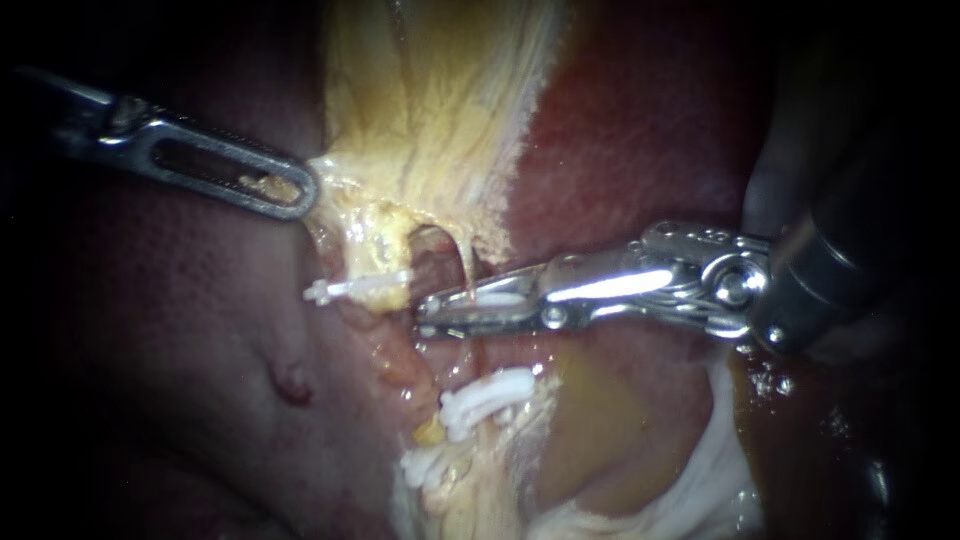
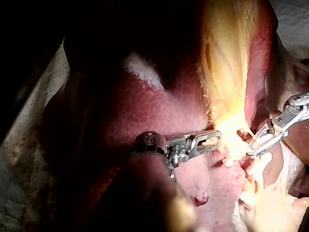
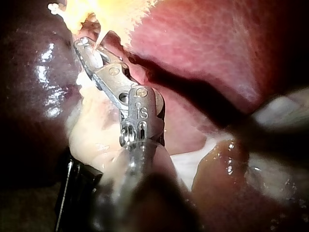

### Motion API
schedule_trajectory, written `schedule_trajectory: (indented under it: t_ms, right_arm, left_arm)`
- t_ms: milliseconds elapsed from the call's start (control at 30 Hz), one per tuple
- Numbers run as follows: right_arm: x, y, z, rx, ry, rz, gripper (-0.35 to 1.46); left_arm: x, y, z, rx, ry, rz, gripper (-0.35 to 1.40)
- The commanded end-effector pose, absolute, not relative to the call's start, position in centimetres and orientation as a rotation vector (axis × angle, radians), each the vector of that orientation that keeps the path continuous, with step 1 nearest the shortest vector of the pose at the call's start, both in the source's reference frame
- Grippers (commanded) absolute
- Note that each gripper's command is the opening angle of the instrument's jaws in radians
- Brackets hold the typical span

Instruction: Going back third clip right tube

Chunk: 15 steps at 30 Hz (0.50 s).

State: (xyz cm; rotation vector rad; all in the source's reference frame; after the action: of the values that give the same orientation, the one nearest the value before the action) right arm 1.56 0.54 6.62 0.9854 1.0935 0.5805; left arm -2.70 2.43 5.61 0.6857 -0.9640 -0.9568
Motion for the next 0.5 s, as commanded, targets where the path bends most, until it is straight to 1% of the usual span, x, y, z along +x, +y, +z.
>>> schedule_trajectory:
  t_ms: [33, 233, 267, 300, 367, 433, 500]
  right_arm:
    - [1.56, 0.54, 6.62, 0.985, 1.093, 0.580, -0.35]
    - [1.56, 0.53, 6.62, 0.986, 1.099, 0.580, -0.35]
    - [1.57, 0.51, 6.63, 0.952, 1.121, 0.537, -0.27]
    - [1.58, 0.50, 6.63, 0.933, 1.133, 0.512, -0.10]
    - [1.62, 0.48, 6.65, 0.896, 1.156, 0.463, 0.16]
    - [1.66, 0.48, 6.67, 0.887, 1.160, 0.453, 0.31]
    - [1.71, 0.47, 6.69, 0.870, 1.169, 0.434, 0.39]
  left_arm:
    - [-2.70, 2.43, 5.61, 0.685, -0.964, -0.957, -0.35]
    - [-2.70, 2.43, 5.61, 0.685, -0.964, -0.957, -0.35]
    - [-2.70, 2.43, 5.61, 0.685, -0.964, -0.957, -0.35]
    - [-2.70, 2.43, 5.61, 0.685, -0.964, -0.957, -0.35]
    - [-2.70, 2.43, 5.61, 0.685, -0.964, -0.957, -0.35]
    - [-2.70, 2.43, 5.61, 0.685, -0.964, -0.957, -0.35]
    - [-2.70, 2.43, 5.61, 0.685, -0.964, -0.957, -0.35]
